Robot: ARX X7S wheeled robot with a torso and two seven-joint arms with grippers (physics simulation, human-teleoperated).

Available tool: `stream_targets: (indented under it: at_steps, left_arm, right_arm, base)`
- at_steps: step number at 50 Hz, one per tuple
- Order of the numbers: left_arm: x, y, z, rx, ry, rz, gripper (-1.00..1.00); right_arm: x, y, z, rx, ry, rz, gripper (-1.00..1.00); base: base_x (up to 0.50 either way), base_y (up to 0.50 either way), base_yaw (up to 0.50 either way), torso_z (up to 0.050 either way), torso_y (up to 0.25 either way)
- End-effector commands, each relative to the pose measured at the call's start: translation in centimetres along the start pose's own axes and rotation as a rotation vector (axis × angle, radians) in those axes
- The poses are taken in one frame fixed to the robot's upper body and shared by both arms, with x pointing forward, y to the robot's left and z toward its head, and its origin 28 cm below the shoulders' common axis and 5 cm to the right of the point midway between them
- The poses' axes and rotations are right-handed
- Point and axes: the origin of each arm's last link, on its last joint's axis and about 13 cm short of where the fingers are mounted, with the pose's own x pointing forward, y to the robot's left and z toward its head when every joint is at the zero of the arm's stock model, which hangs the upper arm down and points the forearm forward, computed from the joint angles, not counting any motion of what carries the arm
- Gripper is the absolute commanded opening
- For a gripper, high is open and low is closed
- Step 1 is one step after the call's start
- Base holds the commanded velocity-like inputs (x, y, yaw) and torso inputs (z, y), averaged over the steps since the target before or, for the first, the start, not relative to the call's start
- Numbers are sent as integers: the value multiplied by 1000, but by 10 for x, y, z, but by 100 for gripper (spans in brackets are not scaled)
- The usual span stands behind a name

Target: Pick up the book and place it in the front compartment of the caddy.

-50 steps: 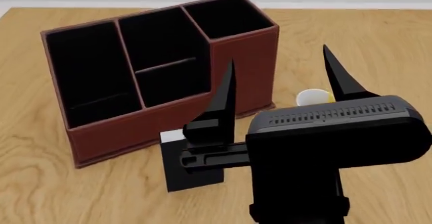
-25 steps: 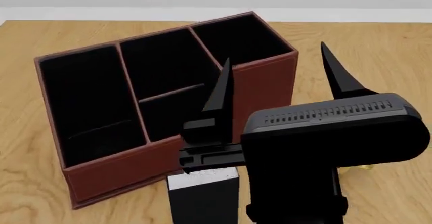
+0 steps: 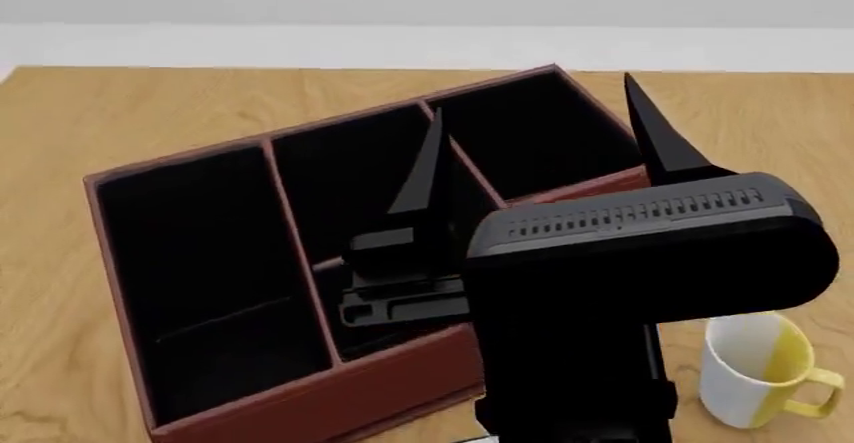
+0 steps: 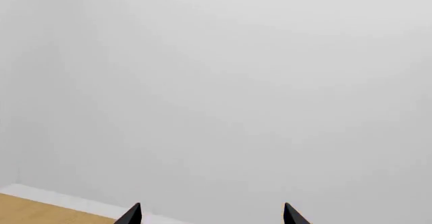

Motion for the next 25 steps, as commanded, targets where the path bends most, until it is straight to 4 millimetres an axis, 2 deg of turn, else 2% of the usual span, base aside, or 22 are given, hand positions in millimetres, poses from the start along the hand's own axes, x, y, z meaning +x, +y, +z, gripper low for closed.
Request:
stream_targets:
  at_steps: [1,9,18,22,25]
  left_arm:
    - [0,0,0,-2,0,-2,100]
    - [0,-1,0,-1,1,-5,100]
    - [0,-1,0,-1,1,-7,100]
    - [0,-1,0,-3,2,-7,100]
    - [0,-1,0,-6,2,-6,100]
  right_arm:
    - [0,1,0,1,-2,1,100]
    - [-1,0,-1,1,-5,-4,100]
    - [-2,-2,-1,10,-6,-6,100]
    - [4,-8,6,23,-3,43,100]
    - [11,-20,22,-48,54,121,100]
  base:
    - [289,152,0,0,0]
    - [289,140,0,0,1]
    - [8,0,0,0,1]
    - [0,0,0,0,0]
    - [0,0,0,0,0]
